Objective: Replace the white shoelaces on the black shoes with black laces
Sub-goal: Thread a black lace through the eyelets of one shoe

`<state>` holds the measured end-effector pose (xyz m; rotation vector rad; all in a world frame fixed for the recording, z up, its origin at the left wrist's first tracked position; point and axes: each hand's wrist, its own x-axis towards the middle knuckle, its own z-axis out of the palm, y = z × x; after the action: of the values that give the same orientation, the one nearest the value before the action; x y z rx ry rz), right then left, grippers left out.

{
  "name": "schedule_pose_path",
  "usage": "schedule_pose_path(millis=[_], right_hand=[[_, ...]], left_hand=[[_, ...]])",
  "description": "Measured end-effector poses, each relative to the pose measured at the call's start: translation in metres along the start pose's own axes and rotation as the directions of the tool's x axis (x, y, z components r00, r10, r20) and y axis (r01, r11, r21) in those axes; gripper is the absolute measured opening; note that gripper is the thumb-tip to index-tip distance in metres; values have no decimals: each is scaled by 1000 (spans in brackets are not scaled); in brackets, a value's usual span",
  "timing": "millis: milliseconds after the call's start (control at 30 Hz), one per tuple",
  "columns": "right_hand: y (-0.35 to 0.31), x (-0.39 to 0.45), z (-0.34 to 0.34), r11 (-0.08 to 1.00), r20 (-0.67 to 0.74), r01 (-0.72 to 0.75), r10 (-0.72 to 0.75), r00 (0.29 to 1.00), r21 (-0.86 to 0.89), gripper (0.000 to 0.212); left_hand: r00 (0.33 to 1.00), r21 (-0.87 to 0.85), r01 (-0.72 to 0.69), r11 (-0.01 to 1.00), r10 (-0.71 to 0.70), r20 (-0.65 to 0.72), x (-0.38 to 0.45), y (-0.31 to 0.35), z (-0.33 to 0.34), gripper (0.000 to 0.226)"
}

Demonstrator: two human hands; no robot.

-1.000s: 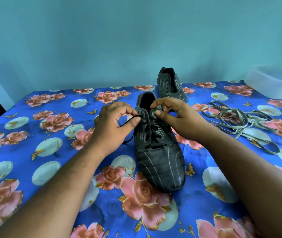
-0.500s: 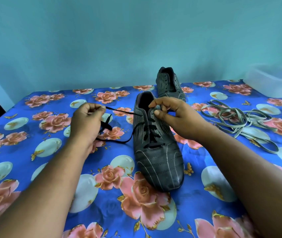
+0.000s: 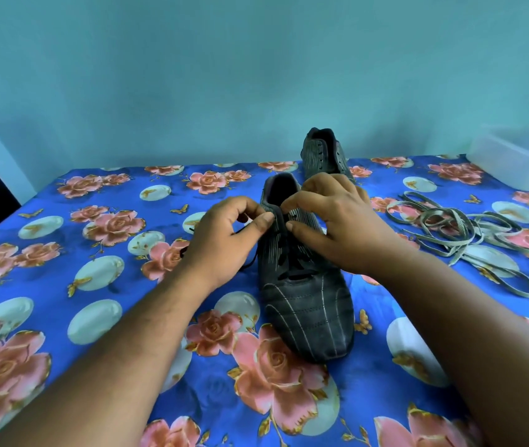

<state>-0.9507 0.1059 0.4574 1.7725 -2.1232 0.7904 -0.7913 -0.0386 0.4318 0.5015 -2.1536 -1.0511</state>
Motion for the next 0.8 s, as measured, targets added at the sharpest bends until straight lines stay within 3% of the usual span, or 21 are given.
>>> schedule_pose_path(millis=[67,267,367,433,700,800], right_hand=[[-1,1,0,1000,2,-2,2,1000,-7,38],[5,3,8,972,-11,-50,53,999,228,27],[2,4,10,944,-1,-91,97,995,316,8],[-1,5,10,919,35,-141,137,990,368,13],[-11,9,20,914,17,-232,240,971,332,10],[-9,8,18,914,25,-226,231,973,338,10]], left_hand=[[1000,-38,12,999,-11,26,-1,5,1,13],[991,-166,90,982,-71,117,-2,9,3,12],[993,-152,69,986,-54,102,-3,11,2,9],[995,-145,75,987,-64,74,-2,10,0,7],[972,-211,232,949,-220,80,0,14,4,27],[965,-255,258,932,-238,107,0,17,5,23]])
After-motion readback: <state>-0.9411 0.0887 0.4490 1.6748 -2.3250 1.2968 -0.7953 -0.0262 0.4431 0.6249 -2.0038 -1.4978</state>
